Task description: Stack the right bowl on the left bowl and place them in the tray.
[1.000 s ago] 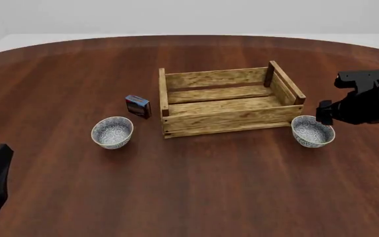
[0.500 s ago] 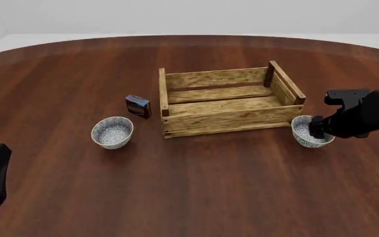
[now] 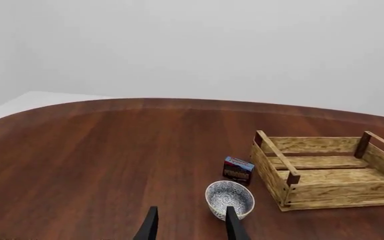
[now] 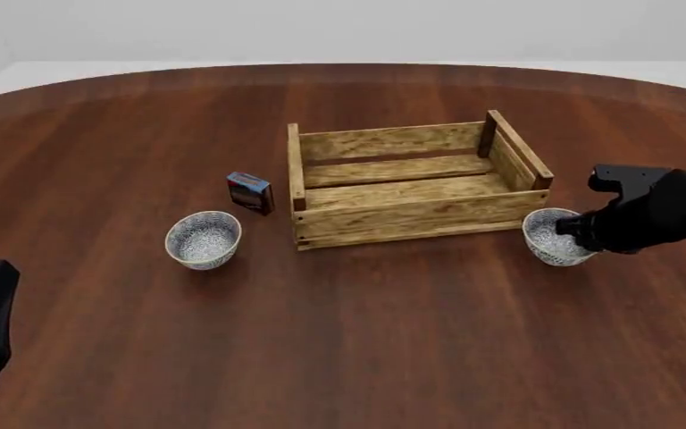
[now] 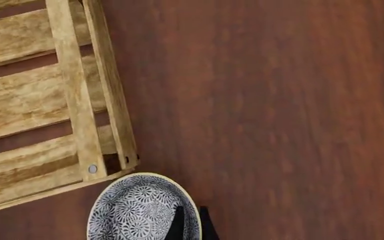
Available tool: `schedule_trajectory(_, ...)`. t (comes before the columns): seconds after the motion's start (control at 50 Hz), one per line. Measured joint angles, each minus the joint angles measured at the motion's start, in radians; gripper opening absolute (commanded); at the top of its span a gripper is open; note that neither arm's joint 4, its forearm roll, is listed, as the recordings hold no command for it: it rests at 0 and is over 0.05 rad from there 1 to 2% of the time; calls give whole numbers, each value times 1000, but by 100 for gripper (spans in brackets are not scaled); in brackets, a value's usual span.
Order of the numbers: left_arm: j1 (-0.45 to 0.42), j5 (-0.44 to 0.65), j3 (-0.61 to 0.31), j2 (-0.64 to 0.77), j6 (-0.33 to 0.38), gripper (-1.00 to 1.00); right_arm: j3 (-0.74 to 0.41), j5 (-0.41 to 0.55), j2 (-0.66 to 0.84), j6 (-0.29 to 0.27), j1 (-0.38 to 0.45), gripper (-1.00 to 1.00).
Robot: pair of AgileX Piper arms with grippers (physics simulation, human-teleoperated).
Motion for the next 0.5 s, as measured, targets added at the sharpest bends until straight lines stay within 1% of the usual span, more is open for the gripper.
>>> schedule_trajectory(0.24,0,-1,0,0,-2,100,25,13,-44,-10,-4,-100)
schedule_trajectory(0.5,-3,-2,0,0,-5,100,88,51,-167,4,20,-100)
